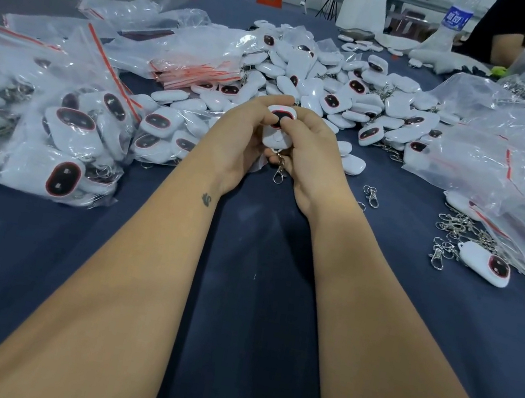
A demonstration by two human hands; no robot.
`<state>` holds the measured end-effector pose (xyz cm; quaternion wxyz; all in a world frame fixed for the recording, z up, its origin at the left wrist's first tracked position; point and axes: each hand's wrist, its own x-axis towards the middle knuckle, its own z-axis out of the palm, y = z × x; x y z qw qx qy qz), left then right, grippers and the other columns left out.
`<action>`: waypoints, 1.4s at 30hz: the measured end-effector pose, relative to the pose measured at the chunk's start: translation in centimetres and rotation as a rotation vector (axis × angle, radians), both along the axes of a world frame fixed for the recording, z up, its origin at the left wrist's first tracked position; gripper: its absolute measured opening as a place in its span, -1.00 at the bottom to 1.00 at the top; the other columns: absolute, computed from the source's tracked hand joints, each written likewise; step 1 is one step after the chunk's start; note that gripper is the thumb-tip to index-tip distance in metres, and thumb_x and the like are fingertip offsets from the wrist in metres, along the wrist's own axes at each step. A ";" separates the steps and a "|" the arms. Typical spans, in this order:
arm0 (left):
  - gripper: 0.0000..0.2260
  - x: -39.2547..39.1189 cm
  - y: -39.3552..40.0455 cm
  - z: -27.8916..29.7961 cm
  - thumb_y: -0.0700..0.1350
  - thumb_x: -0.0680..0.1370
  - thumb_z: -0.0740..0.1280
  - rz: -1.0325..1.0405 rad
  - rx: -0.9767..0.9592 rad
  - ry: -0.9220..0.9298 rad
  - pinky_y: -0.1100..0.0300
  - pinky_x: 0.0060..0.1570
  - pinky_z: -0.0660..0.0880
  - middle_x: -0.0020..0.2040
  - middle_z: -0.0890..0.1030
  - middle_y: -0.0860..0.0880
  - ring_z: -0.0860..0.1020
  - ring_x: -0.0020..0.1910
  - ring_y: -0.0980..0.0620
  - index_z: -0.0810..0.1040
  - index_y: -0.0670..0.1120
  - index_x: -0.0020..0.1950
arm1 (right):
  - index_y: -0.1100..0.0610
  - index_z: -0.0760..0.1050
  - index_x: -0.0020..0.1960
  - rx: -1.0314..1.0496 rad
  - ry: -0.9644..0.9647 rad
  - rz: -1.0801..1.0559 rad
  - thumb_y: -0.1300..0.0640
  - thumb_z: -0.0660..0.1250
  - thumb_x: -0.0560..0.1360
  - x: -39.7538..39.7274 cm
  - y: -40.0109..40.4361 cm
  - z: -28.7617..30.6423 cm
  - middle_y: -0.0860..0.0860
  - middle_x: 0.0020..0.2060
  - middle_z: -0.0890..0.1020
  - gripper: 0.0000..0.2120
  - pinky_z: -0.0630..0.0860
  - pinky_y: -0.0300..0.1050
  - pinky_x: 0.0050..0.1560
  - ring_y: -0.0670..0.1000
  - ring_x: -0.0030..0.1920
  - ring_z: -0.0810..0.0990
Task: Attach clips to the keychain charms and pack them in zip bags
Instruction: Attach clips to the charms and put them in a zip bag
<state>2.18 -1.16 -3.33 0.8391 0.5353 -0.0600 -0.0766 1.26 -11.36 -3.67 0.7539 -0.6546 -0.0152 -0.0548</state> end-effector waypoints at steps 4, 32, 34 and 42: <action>-0.67 0.0 0.0 0.0 -0.28 0.56 0.09 -0.003 0.045 -0.001 0.20 -0.33 0.37 -0.15 0.64 -0.04 0.48 -0.24 0.00 0.61 -0.04 0.06 | 0.08 0.56 -0.09 0.065 0.014 -0.005 0.25 0.22 0.56 -0.2 0.0 0.1 0.04 -0.27 0.61 -0.83 0.48 -0.19 -0.36 0.00 -0.33 0.49; -0.73 -1.5 -1.2 -0.8 0.01 0.56 0.26 0.444 1.611 -0.331 0.07 -0.15 0.29 0.14 0.50 -0.17 0.47 0.13 -0.19 0.51 -0.15 0.13 | 0.13 0.41 0.01 0.179 0.004 -0.336 0.44 0.21 0.49 0.2 -0.5 0.2 0.04 -0.19 0.54 -0.75 0.49 -0.13 -0.20 -0.01 -0.23 0.50; -0.85 -1.6 -1.7 -0.8 -0.05 0.57 0.24 0.478 1.621 -0.368 0.07 -0.21 0.29 0.05 0.53 -0.17 0.48 -0.02 -0.18 0.49 -0.13 -0.04 | 0.11 0.42 0.00 0.139 -0.053 -0.326 0.43 0.27 0.50 0.1 -0.4 0.2 0.05 -0.17 0.56 -0.76 0.45 -0.20 -0.19 -0.05 -0.23 0.47; -0.72 -1.6 -1.6 -0.8 -0.08 0.49 0.26 0.535 1.556 -0.392 0.17 -0.45 0.10 -0.38 0.29 0.00 0.36 -0.25 -0.12 0.23 -0.03 -0.37 | 0.12 0.29 0.21 0.279 -0.109 -0.199 0.32 0.19 0.61 -0.1 0.6 0.6 0.12 -0.12 0.58 -0.77 0.56 -0.07 -0.07 -0.02 -0.27 0.60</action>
